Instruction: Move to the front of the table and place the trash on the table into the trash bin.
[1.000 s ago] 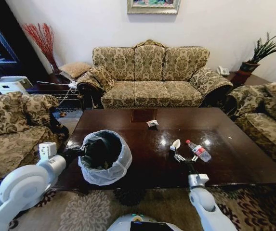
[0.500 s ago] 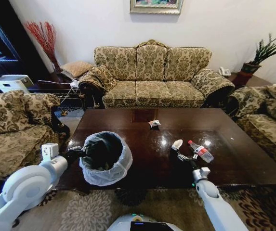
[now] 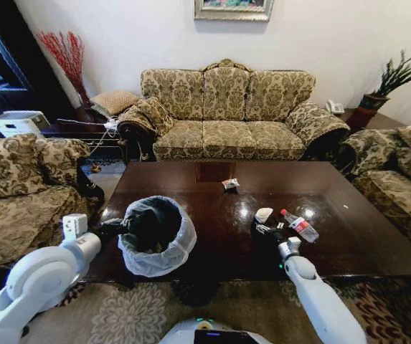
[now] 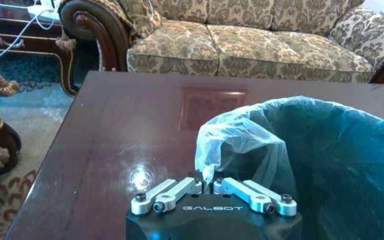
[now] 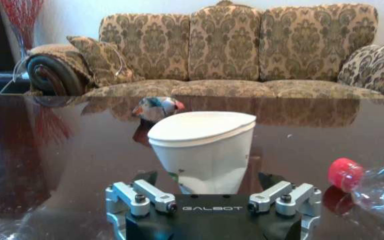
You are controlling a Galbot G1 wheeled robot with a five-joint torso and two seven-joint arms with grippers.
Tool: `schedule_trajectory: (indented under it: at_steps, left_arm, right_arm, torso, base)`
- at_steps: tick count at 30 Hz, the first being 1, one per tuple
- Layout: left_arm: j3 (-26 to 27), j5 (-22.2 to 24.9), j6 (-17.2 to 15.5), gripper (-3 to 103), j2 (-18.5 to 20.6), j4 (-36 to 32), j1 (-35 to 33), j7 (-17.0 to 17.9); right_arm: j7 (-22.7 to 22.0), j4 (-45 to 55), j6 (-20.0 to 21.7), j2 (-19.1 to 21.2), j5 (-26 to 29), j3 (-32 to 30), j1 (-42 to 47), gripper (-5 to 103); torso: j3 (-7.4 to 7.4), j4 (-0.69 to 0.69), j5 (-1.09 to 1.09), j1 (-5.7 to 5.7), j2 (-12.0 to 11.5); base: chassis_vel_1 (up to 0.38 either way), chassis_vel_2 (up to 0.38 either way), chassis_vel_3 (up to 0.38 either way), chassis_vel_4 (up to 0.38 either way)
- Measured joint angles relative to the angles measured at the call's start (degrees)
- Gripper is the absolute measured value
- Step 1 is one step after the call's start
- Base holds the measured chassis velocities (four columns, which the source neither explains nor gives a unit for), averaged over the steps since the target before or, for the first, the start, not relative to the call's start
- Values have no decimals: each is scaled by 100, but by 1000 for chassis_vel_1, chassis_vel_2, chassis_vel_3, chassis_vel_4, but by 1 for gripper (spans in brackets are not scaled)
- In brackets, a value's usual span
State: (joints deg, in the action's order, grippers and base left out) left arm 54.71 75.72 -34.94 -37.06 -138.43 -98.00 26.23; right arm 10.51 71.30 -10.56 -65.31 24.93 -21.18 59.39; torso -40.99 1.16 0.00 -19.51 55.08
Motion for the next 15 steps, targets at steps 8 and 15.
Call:
schedule_trajectory:
  at_steps: [8, 15]
  left_arm:
    - [37, -2, 18, 3, 42, 14, -9, -9]
    - [83, -2, 59, 3, 50, 13, -38, -11]
  right_arm:
    - [-39, -23, 44, -26, -30, 32, -19, 71]
    - [-40, 8, 39, -37, -8, 29, 12, 43]
  torso:
    - [0, -1, 0, 0, 0]
    - [0, -1, 0, 0, 1]
  base:
    - [0, 0, 0, 0]
    - [0, 0, 0, 0]
